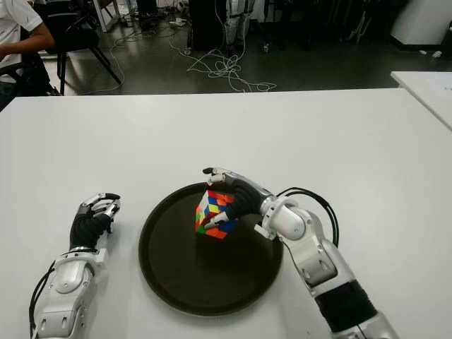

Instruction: Pick up the Rubik's Cube and put it in the plate

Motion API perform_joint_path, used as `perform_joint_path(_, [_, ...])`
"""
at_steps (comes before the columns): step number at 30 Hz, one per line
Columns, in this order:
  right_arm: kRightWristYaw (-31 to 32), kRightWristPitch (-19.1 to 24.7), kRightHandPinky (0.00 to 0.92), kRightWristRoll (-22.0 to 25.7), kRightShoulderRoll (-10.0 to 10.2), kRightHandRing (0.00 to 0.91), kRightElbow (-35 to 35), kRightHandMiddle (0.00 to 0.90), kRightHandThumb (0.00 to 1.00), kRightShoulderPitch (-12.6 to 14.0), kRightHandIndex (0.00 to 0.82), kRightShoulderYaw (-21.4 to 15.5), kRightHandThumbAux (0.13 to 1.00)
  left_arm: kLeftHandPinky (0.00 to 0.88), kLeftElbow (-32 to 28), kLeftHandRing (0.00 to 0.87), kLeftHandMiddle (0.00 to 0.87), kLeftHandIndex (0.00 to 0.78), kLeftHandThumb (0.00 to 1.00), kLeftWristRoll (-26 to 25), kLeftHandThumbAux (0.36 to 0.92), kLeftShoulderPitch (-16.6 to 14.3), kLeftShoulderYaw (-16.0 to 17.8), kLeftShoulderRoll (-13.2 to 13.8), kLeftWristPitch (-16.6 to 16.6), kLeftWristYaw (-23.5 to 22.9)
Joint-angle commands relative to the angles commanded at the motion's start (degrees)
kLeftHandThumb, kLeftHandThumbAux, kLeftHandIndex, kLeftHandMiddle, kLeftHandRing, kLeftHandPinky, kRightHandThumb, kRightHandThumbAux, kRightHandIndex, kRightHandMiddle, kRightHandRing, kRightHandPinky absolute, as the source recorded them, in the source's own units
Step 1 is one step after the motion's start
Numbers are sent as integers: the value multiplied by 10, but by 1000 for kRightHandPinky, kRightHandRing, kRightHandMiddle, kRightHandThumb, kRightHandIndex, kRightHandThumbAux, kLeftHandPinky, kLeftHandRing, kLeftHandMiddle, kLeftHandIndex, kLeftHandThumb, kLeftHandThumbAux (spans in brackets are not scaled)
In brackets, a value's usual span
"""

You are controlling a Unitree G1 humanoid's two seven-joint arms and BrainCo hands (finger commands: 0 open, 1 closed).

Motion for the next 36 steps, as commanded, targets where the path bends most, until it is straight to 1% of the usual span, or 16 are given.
perform_joint_path(4, [0,2,59,5,5,66,2,68,0,1,0,-4,734,800,1,813,807,444,710,6,704,0,-3,3,-2,1])
perform_joint_path(8, [-3,8,56,24,16,71,0,71,0,7,2,-14,695,802,5,814,808,444,710,10,704,0,-3,4,-6,3])
perform_joint_path(11, [-4,12,40,32,20,66,-2,64,0,10,2,-18,657,805,5,815,810,444,710,10,704,-1,-2,3,-6,3])
perform_joint_path(13, [-8,12,27,37,24,51,-2,47,0,16,1,-20,621,806,6,816,810,444,711,9,703,-2,0,2,-7,3])
perform_joint_path(14, [-13,11,22,44,30,45,0,40,0,23,0,-23,609,806,8,816,810,444,711,8,703,-3,2,1,-8,3])
perform_joint_path(17, [-22,12,5,61,45,11,-1,11,0,33,0,-30,513,806,9,816,811,444,711,5,703,-4,4,0,-9,2])
perform_joint_path(20, [-33,21,2,63,52,4,-2,4,0,36,0,-33,484,807,9,817,812,444,711,5,703,-4,4,0,-8,3])
perform_joint_path(23, [-35,27,0,62,55,1,-3,1,0,34,0,-33,458,809,8,818,813,444,711,6,703,-4,4,0,-5,3])
perform_joint_path(28, [-36,43,0,43,47,0,-9,0,0,30,0,-25,420,806,5,817,815,444,712,5,704,-4,4,1,2,1])
perform_joint_path(30, [-34,51,0,39,46,11,-12,31,0,29,0,-23,408,807,5,818,816,444,712,5,703,-4,4,1,2,1])
perform_joint_path(32, [-33,58,0,39,46,5,-14,26,0,28,0,-23,397,809,5,819,817,444,712,4,703,-5,4,0,3,2])
perform_joint_path(36, [-33,70,0,38,47,36,-15,86,0,25,0,-22,387,810,5,821,816,444,712,5,703,-5,4,-1,0,3])
